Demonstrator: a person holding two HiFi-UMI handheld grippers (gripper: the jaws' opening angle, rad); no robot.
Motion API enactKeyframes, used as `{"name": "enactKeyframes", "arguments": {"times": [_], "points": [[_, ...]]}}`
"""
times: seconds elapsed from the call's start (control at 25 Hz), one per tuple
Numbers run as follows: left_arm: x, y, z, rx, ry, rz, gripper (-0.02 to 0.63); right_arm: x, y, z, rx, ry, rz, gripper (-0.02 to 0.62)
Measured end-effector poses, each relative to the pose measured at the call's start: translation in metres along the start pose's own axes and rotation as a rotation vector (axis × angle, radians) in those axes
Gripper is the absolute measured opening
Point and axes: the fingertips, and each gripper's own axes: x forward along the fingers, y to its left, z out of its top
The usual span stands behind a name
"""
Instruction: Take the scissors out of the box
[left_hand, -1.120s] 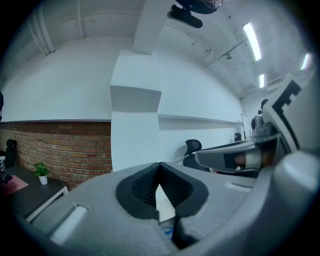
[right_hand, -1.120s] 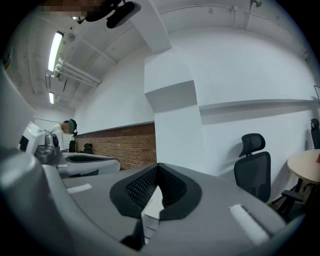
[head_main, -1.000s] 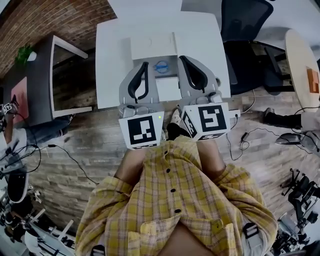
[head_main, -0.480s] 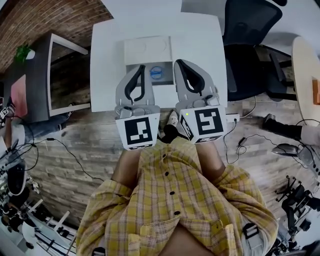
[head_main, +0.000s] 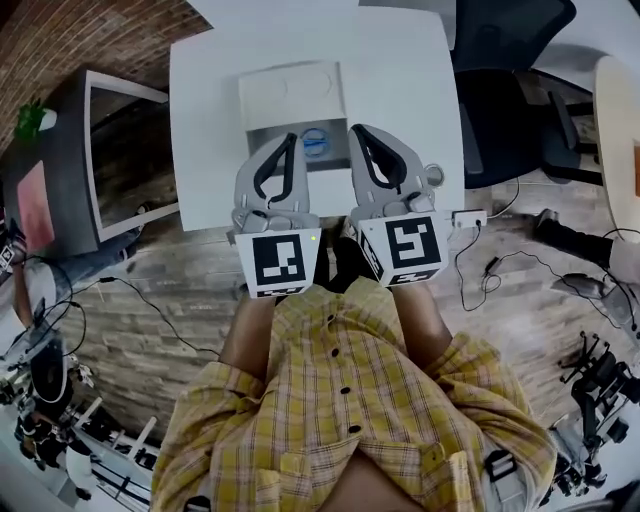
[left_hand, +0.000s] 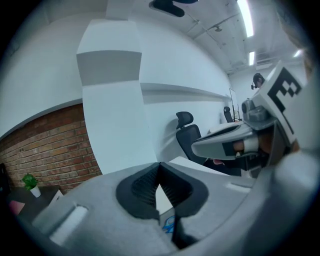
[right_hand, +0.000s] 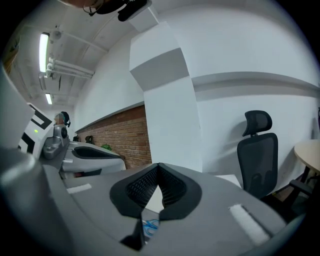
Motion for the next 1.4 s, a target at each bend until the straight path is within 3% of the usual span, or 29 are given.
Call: {"name": "enactKeyframes", "arguments": {"times": [0.48,0.84,1.4], "points": [[0.032,-0.031,-0.069,0.045,0.172,-0.176,0.002,0.01,-0.009,-0.052,0.058,0.096,-0.055,0.006],[0.047,-0.038,-0.113,0.113,0.262,-0.221,0.003,0.012,-0.011,-0.067,0.071,0.125,-0.073,0.006],[0.076,-0.054,-0.176,0.246,0.408,-0.361,0.038,0.014,-0.015,-0.081,0.111,0.158,-0.074,0.006]]}}
